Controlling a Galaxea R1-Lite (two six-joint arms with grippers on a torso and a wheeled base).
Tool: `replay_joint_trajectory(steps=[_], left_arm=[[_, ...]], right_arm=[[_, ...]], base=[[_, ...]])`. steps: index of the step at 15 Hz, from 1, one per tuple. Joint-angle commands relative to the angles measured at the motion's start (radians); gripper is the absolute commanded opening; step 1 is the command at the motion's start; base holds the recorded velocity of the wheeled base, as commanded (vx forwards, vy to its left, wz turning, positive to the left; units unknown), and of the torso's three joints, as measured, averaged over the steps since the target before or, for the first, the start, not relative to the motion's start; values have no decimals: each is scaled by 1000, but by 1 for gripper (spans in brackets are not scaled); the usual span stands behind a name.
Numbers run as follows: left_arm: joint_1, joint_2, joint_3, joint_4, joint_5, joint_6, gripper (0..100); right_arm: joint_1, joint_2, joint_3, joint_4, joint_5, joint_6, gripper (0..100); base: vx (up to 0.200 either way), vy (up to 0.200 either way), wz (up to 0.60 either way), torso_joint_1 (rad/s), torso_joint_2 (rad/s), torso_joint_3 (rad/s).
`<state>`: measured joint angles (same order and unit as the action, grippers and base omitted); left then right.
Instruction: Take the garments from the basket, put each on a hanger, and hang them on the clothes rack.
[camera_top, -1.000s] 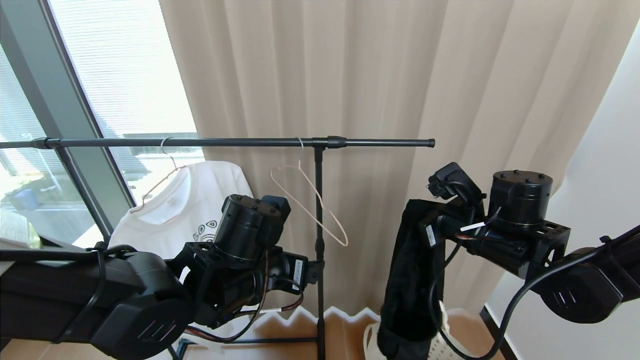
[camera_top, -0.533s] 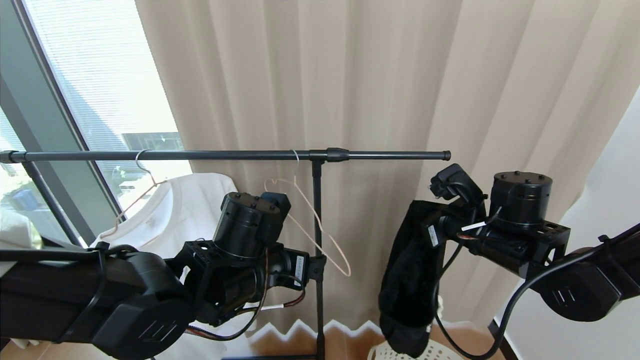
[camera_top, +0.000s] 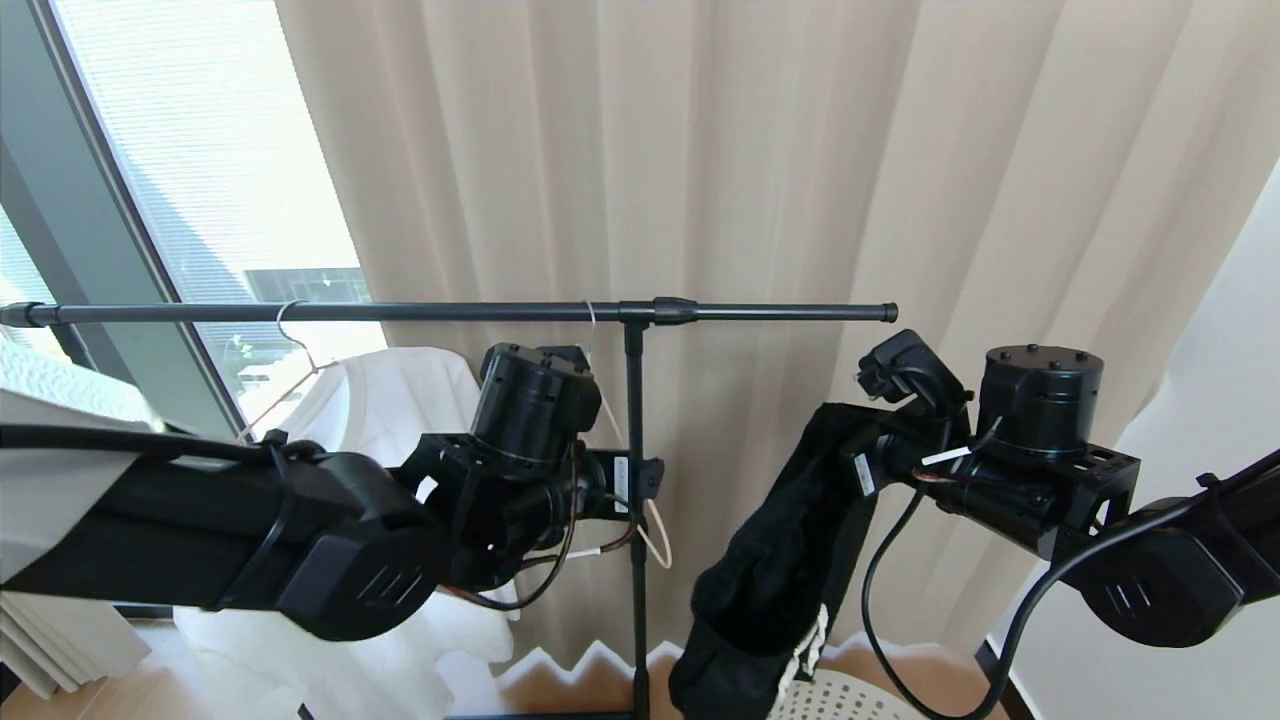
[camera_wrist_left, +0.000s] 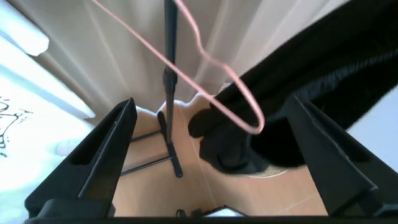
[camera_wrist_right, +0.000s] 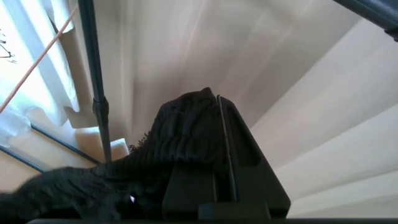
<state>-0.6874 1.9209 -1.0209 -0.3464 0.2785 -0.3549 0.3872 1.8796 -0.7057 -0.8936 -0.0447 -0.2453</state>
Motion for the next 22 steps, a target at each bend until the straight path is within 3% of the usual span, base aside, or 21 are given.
replay_joint_trajectory(steps=[1, 3, 7, 15, 22], left_arm=[[32, 93, -123, 67, 7, -42, 100], [57, 184, -231, 125, 31, -79, 100], [72, 262, -275, 125, 125, -79, 100], [149, 264, -255, 125, 119, -73, 100], [144, 290, -268, 121, 103, -61, 100]], right_arm=[[2, 0, -1, -1, 0, -2, 0], [5, 4, 0, -1, 0, -20, 0], [5, -8, 14, -5, 0, -28, 0], [7, 0, 19, -7, 0, -28, 0], [7, -5, 19, -8, 0, -28, 0]], base=[[0, 0, 0, 0, 0, 0], [0, 0, 0, 0, 0, 0], [0, 0, 0, 0, 0, 0], [0, 0, 0, 0, 0, 0], [0, 0, 0, 0, 0, 0]])
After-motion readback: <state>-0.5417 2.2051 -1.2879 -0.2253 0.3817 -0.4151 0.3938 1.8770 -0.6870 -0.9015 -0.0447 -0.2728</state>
